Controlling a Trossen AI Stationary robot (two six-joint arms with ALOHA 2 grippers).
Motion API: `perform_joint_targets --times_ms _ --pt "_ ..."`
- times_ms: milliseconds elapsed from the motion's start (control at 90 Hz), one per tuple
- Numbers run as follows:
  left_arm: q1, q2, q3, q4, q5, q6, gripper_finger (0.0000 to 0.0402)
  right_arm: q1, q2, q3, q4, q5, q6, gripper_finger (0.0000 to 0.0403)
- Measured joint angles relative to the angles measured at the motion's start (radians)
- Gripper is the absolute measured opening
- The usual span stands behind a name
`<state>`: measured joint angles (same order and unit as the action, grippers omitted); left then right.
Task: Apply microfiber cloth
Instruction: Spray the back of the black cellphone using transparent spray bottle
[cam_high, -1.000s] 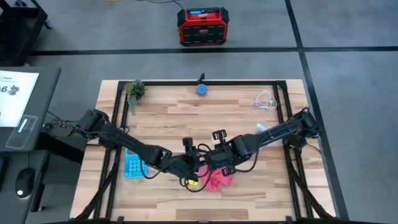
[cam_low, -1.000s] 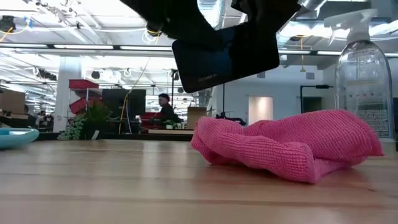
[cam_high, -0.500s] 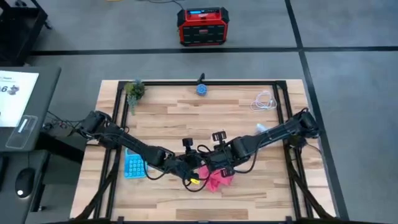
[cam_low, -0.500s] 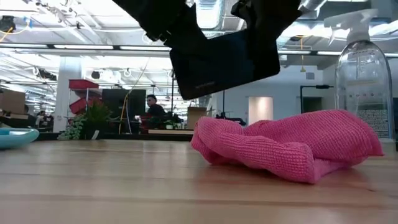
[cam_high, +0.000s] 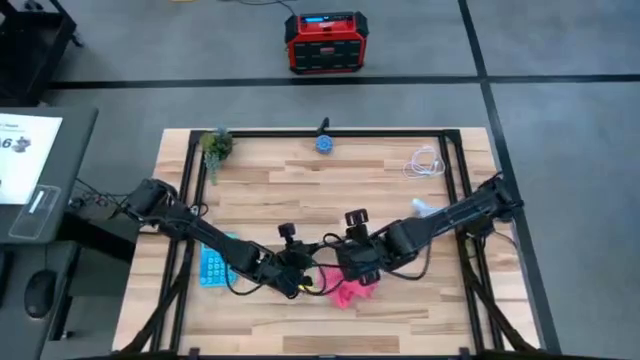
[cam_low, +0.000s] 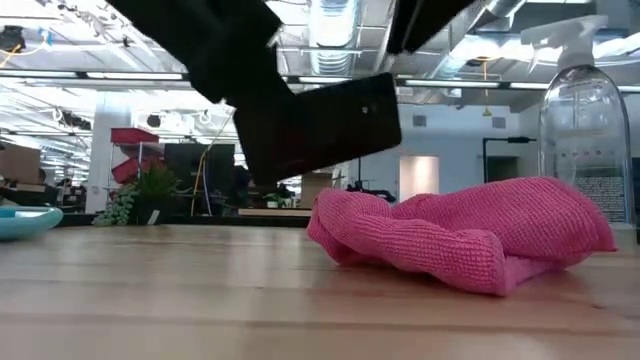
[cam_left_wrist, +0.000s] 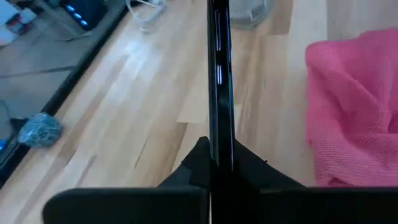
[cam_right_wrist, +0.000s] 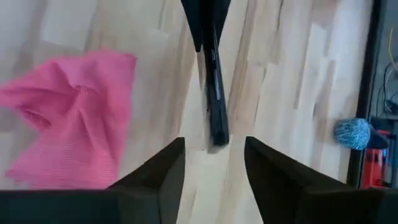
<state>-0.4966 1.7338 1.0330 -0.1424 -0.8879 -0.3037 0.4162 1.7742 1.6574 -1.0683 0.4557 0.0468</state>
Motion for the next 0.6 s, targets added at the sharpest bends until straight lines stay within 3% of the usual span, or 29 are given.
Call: perform_joint_targets --times_ms 122,311,600 --pt "-0.035 -0.053 -0.049 0.030 -0.066 -0.037 0.0004 0.026 -0.086 -0.078 0.073 0.012 0.032 0.0152" --pt "-0.073 -0.167 -0.189 0.306 -0.097 0.018 0.0004 0.076 -0.231 -0.340 0.391 0.018 0.070 0.0148" --pt "-0.080 -0.223 -0.432 1.035 0.195 0.269 0.0004 0.122 -0.275 -0.633 0.975 0.018 0.077 0.0149"
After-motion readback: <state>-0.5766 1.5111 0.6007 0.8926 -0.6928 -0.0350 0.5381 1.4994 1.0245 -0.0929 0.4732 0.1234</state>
